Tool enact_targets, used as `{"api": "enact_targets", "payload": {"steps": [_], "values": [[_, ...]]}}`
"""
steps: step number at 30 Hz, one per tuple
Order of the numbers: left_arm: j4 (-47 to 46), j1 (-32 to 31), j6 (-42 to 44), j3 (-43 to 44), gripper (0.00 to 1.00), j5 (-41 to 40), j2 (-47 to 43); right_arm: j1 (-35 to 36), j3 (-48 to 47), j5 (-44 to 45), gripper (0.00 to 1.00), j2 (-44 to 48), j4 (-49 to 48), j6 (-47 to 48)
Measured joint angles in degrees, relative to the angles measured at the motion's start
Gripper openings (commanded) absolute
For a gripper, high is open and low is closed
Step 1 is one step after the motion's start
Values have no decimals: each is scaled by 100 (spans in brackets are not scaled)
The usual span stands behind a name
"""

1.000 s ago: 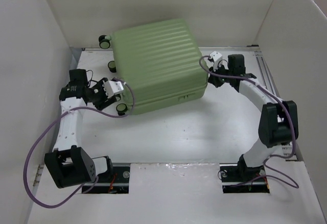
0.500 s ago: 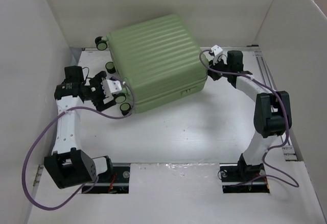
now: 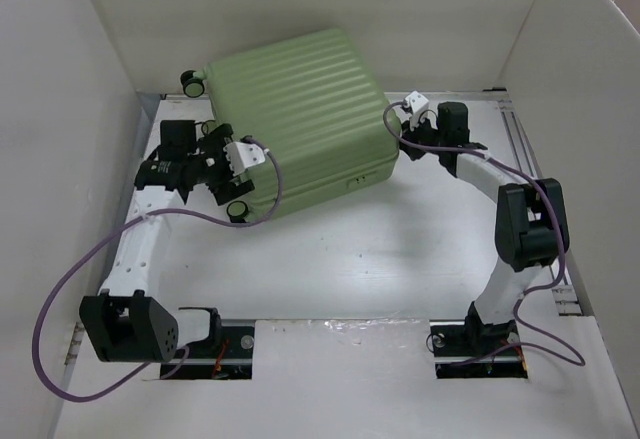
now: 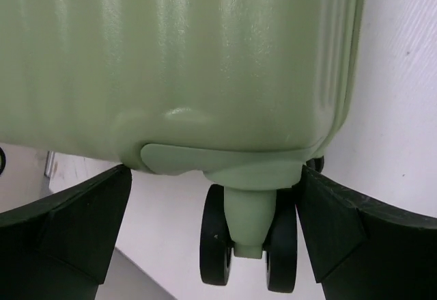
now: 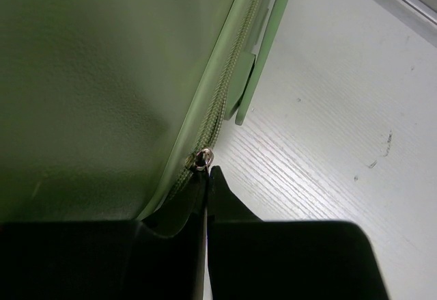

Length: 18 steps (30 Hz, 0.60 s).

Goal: Pack the luggage

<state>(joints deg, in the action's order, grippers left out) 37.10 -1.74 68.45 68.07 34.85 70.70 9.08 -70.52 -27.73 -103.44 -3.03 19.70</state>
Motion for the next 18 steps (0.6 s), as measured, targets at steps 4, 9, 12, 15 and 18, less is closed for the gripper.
{"api": "enact_targets", "payload": {"steps": [4,9,12,15,18], "values": [[-76,-345,-573,-76,2,-942,199,2,15,76,0,2,-50,-92],[-94,-516,-837,-50,0,-1189,428,46,-168,431,0,-39,17,-380],[-243,-632,-787,-153,0,-1270,332,74,-540,765,0,-214,332,-595],[-680,-807,-745,-468,0,-1364,70,31,-1062,831,0,-586,492,-671],[-844,-922,-802,-535,0,-1357,17,-50,-1541,595,0,-1003,476,-719]]}}
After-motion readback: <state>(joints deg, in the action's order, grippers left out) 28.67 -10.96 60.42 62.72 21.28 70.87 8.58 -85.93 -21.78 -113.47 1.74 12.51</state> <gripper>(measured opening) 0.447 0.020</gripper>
